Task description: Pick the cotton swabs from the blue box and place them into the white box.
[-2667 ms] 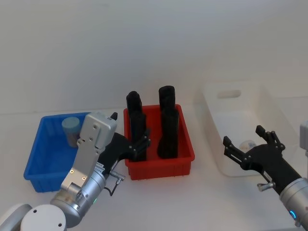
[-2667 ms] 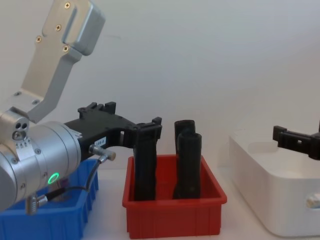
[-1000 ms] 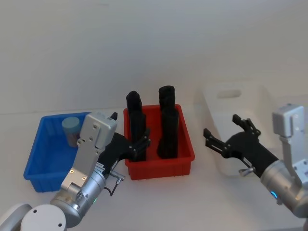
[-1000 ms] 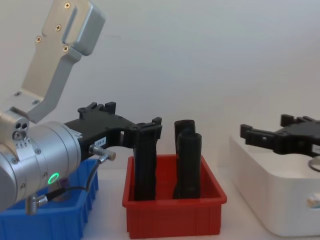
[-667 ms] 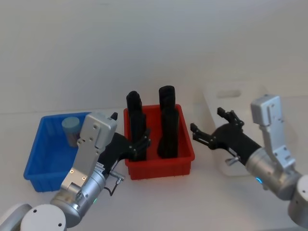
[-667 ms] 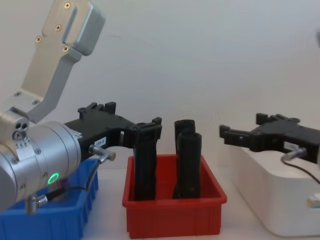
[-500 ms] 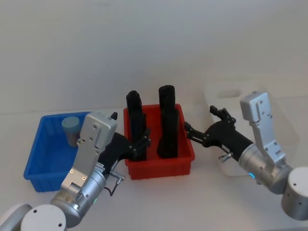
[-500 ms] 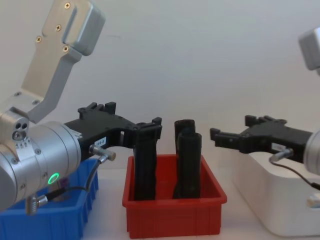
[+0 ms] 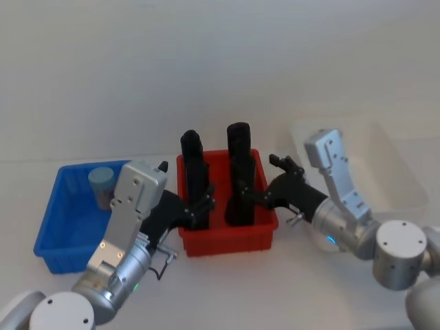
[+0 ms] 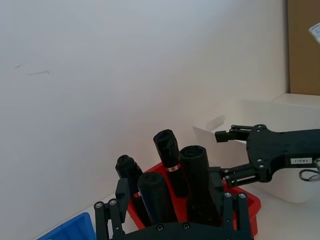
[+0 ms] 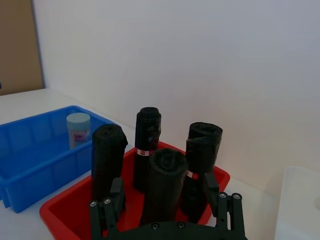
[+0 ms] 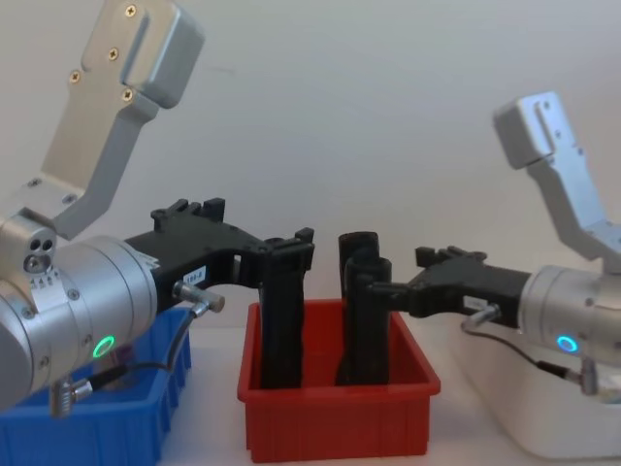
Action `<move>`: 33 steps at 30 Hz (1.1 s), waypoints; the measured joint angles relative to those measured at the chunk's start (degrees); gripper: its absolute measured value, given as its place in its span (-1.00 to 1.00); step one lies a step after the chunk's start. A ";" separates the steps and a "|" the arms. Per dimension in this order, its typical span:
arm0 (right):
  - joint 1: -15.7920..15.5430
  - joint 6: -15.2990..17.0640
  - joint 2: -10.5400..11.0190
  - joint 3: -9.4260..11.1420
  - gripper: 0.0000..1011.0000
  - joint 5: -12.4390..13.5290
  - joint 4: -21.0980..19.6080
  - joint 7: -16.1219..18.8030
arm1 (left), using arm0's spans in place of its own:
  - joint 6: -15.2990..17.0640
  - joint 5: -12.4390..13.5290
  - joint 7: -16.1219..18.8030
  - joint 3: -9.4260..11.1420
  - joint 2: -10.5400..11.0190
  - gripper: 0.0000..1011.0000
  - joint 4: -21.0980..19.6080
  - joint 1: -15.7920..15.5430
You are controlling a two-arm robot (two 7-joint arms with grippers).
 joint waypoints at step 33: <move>17.79 -12.24 -7.52 -1.43 0.61 -1.12 34.37 1.47 | 0.00 0.00 0.00 0.00 0.00 0.99 0.00 0.00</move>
